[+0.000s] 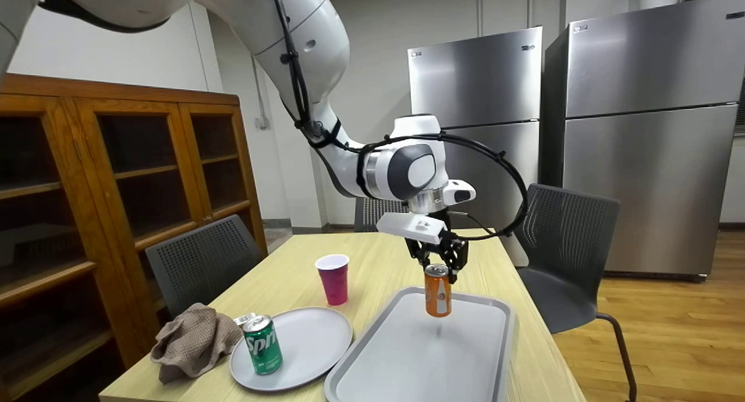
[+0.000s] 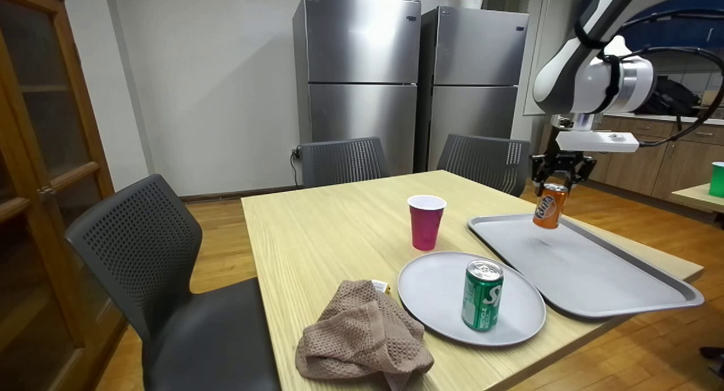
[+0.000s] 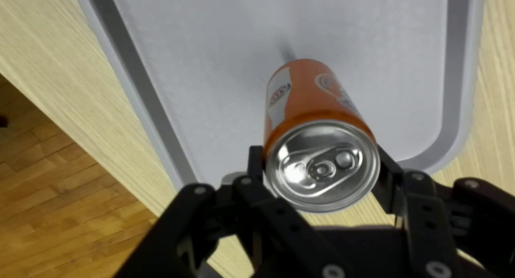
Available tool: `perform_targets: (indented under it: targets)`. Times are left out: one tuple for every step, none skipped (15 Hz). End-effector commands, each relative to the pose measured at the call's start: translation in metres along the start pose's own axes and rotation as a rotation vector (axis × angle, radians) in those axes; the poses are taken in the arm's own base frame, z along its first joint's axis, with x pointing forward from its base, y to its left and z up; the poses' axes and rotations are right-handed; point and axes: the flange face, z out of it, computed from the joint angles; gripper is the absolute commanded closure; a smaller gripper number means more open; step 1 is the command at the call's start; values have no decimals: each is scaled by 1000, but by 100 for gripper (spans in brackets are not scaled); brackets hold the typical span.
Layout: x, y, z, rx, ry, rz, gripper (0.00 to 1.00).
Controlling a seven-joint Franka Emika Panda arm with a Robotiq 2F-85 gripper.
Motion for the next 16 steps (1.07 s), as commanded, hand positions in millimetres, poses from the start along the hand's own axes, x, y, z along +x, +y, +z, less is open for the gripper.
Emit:
perform_targets:
  targets:
    - [-24,-18,-27,57,7,-76,62]
    - [-31,-25,-29,69,2,-97,62]
    - [-37,-31,-30,81,-2,-118,62]
    - [-43,-38,-33,93,-5,-139,62]
    - [-48,-44,-34,104,-9,-158,62]
    - [-53,-50,-35,112,-10,-174,62]
    - [-58,-56,-37,121,-12,-193,62]
    - [-62,-62,-38,128,-13,-208,62]
    - [-66,-69,-40,133,-13,-224,62]
    - [-70,-75,-41,142,-15,-240,62]
    - [-74,-81,-42,144,-16,-255,62]
    - [-78,-86,-43,147,-15,-271,62]
    - [-82,-93,-44,151,-16,-287,62]
    - [-85,-98,-45,153,-17,-302,62]
    - [-89,-105,-47,154,-17,-318,62]
    - [-92,-112,-47,155,-17,-331,62]
